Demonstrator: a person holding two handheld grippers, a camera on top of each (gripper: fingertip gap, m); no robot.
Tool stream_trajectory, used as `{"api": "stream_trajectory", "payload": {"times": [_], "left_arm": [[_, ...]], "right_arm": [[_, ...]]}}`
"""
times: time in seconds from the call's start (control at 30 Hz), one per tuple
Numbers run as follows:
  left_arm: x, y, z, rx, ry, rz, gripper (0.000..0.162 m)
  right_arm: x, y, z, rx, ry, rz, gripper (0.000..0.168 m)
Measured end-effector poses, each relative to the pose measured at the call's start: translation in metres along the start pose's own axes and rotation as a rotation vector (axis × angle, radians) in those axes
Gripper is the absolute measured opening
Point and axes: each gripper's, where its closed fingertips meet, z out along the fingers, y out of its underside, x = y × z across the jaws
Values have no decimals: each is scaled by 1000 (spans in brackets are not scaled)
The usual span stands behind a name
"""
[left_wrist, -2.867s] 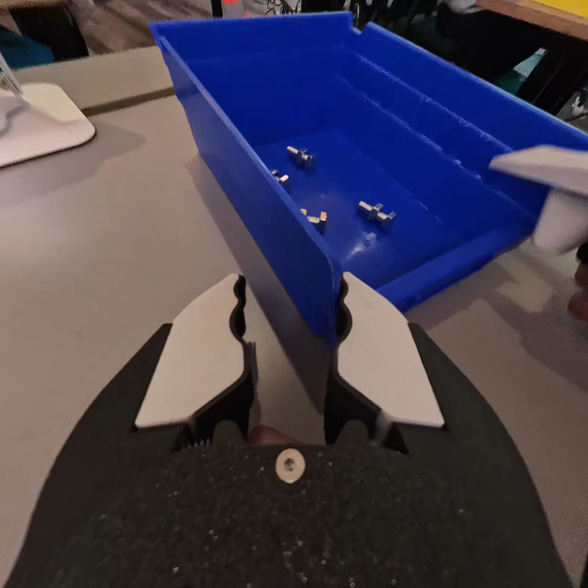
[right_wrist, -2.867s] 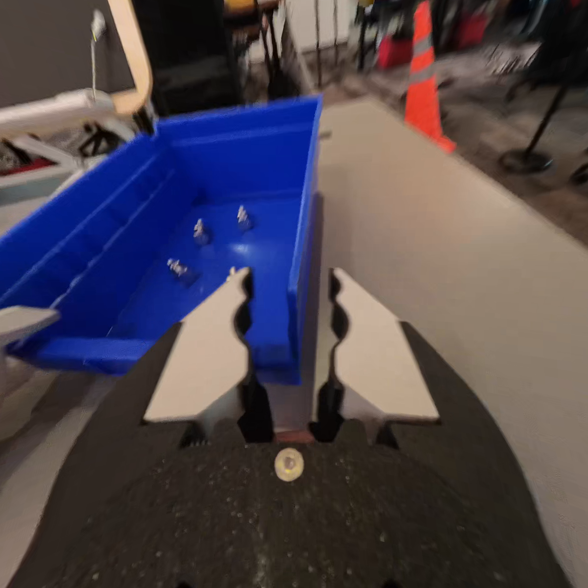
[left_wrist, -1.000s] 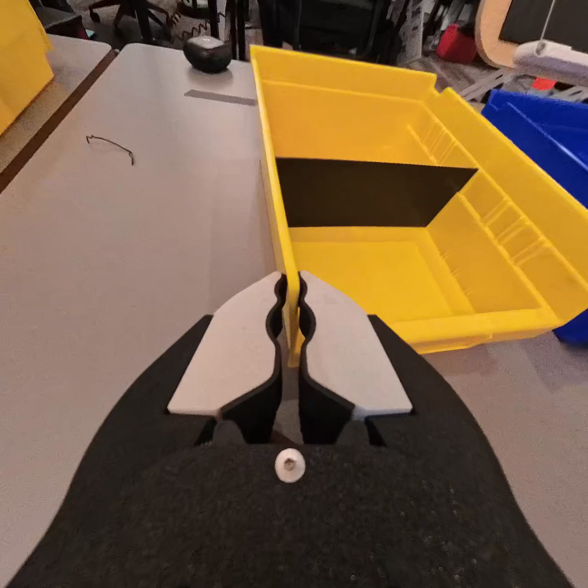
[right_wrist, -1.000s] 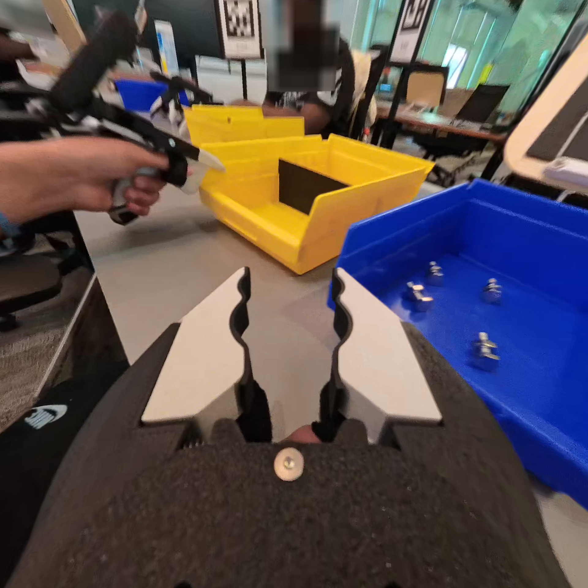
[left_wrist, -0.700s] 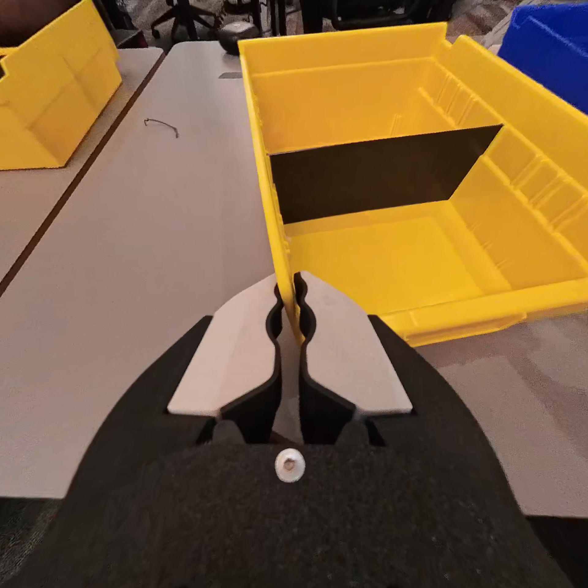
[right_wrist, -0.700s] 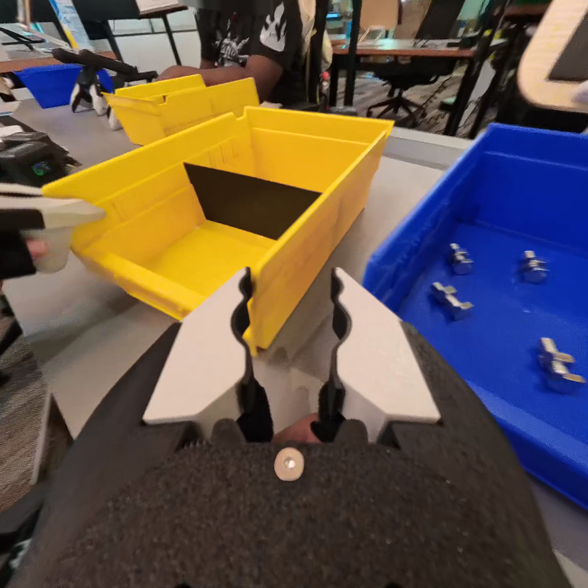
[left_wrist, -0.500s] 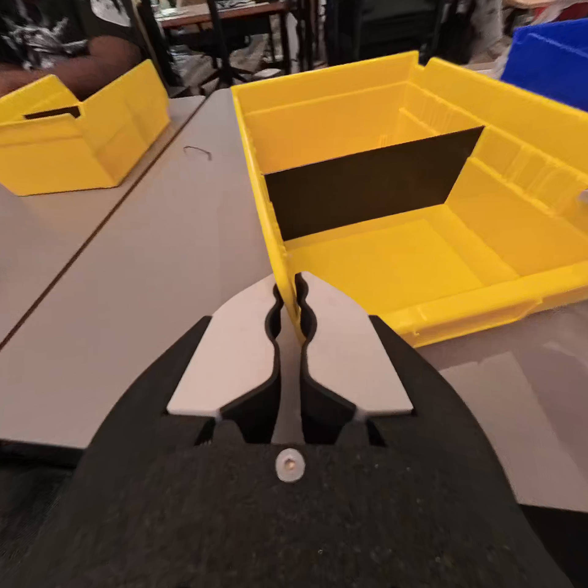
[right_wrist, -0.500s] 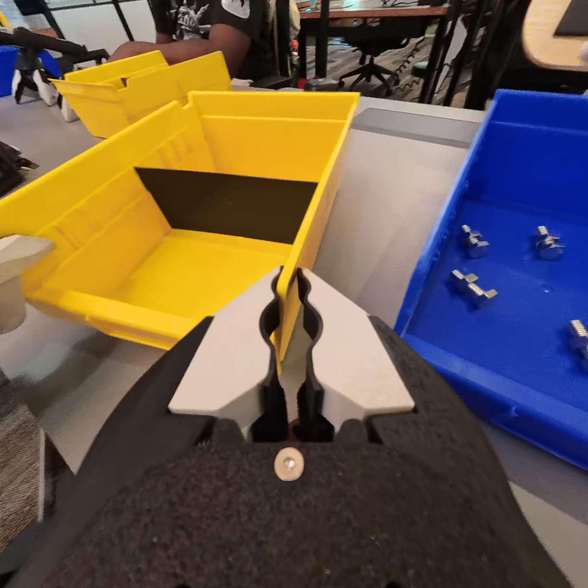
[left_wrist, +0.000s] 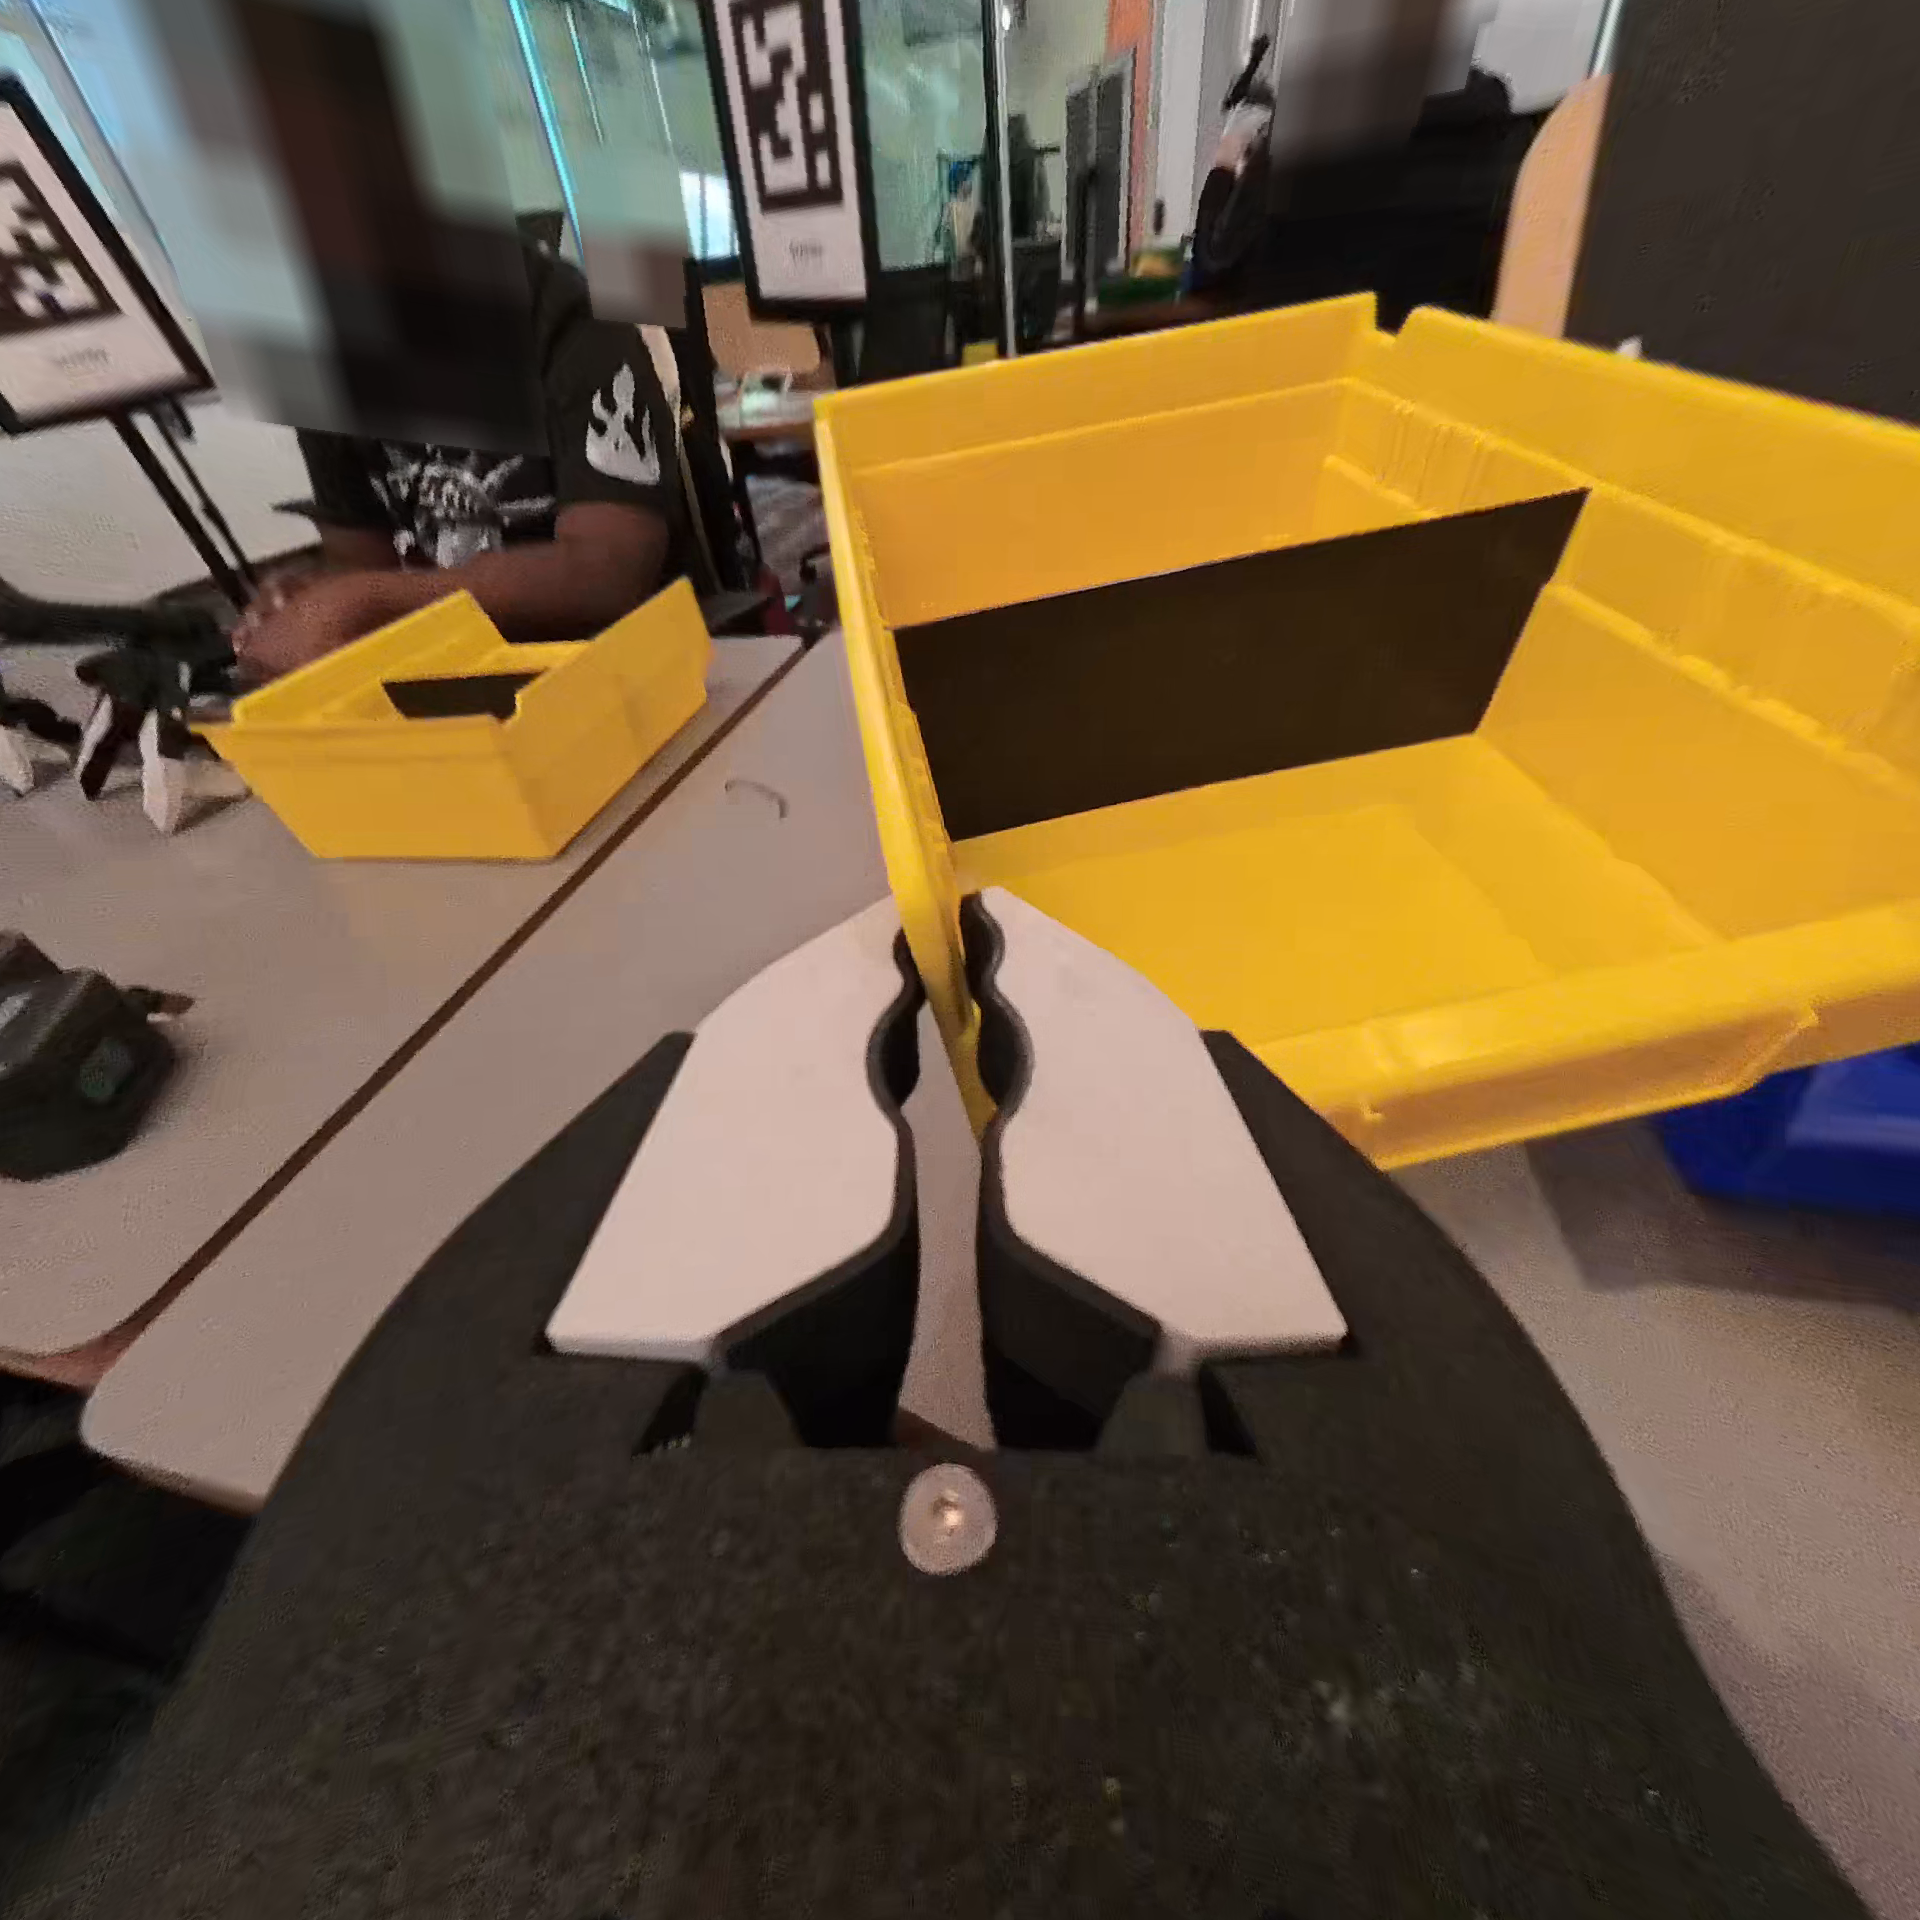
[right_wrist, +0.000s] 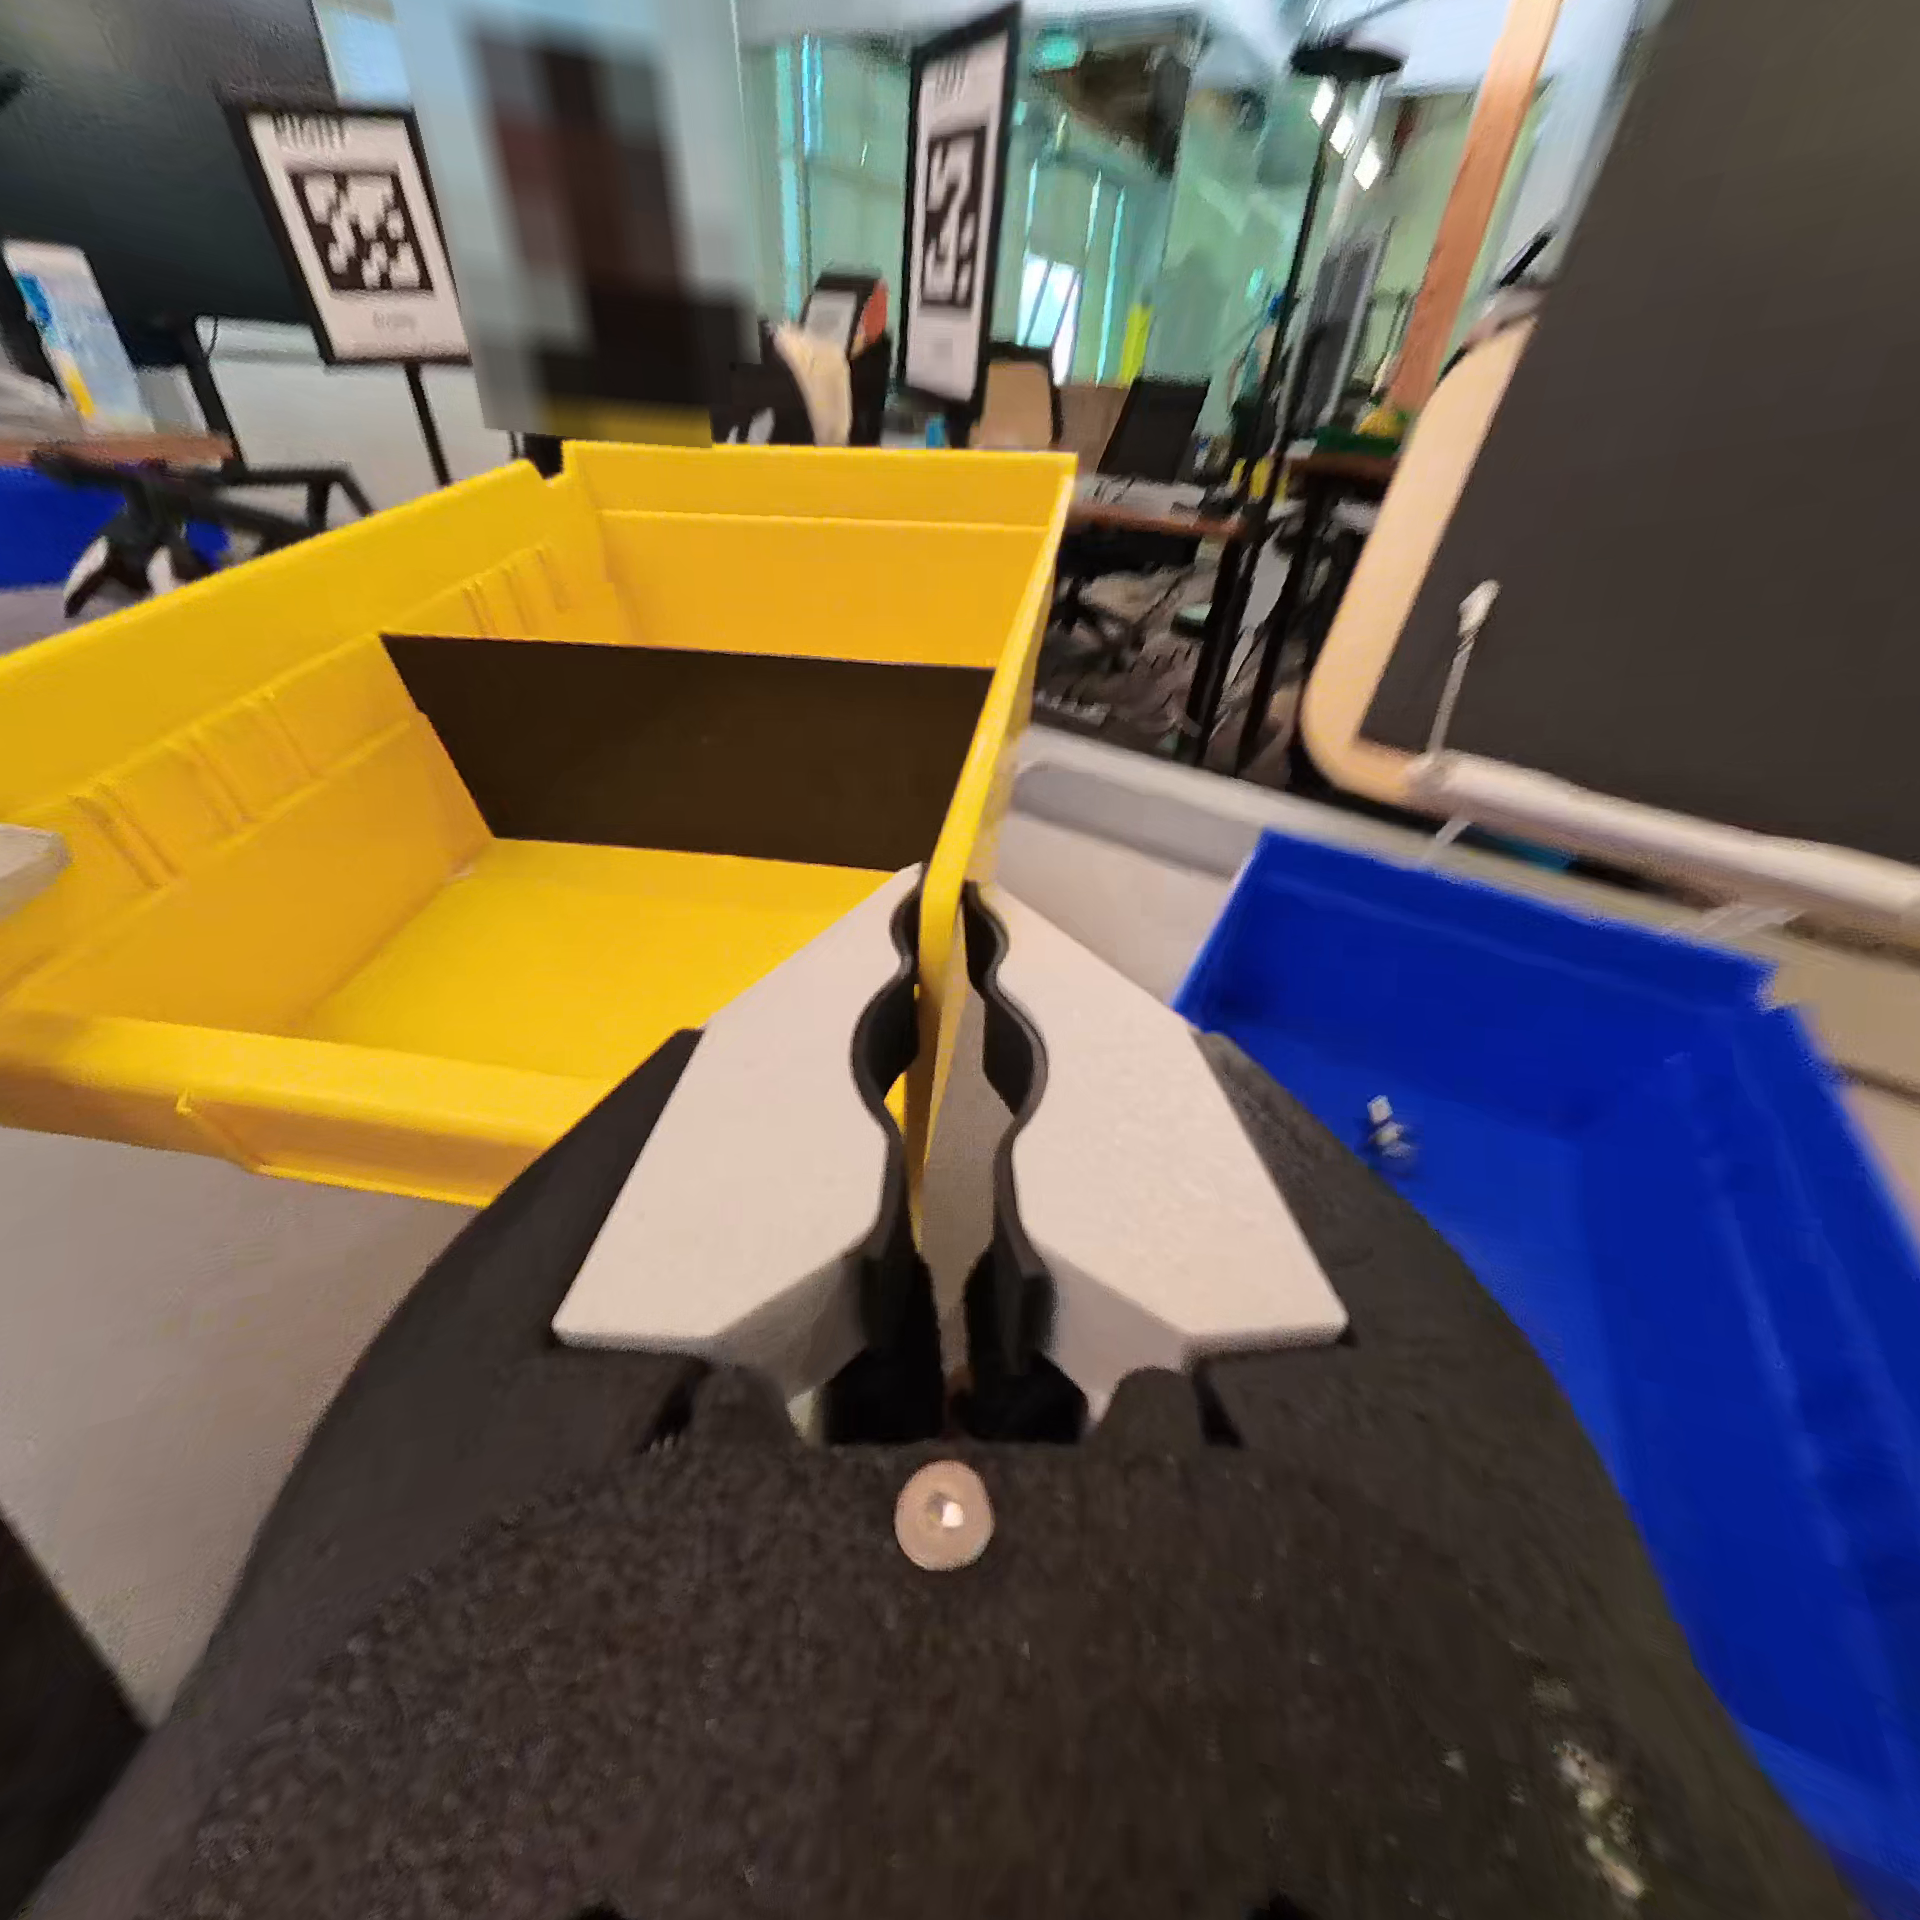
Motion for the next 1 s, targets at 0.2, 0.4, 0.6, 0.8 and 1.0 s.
{"api": "stream_trajectory", "payload": {"times": [0.2, 0.4, 0.6, 0.8, 1.0], "left_arm": [[100, -119, 26, 245, 200, 45, 5], [276, -165, 37, 285, 556, -47, 6], [451, -126, 22, 181, 735, -22, 6], [549, -31, 21, -29, 766, 50, 7], [565, 34, 18, -86, 737, 119, 8]], "right_arm": [[111, -96, -49, 204, 226, -24, 4], [260, -120, -137, 188, 525, -4, 3], [404, -43, -220, -57, 804, 5, 4], [481, 87, -249, -260, 734, 201, 2], [495, 144, -245, -300, 658, 229, 2]]}}
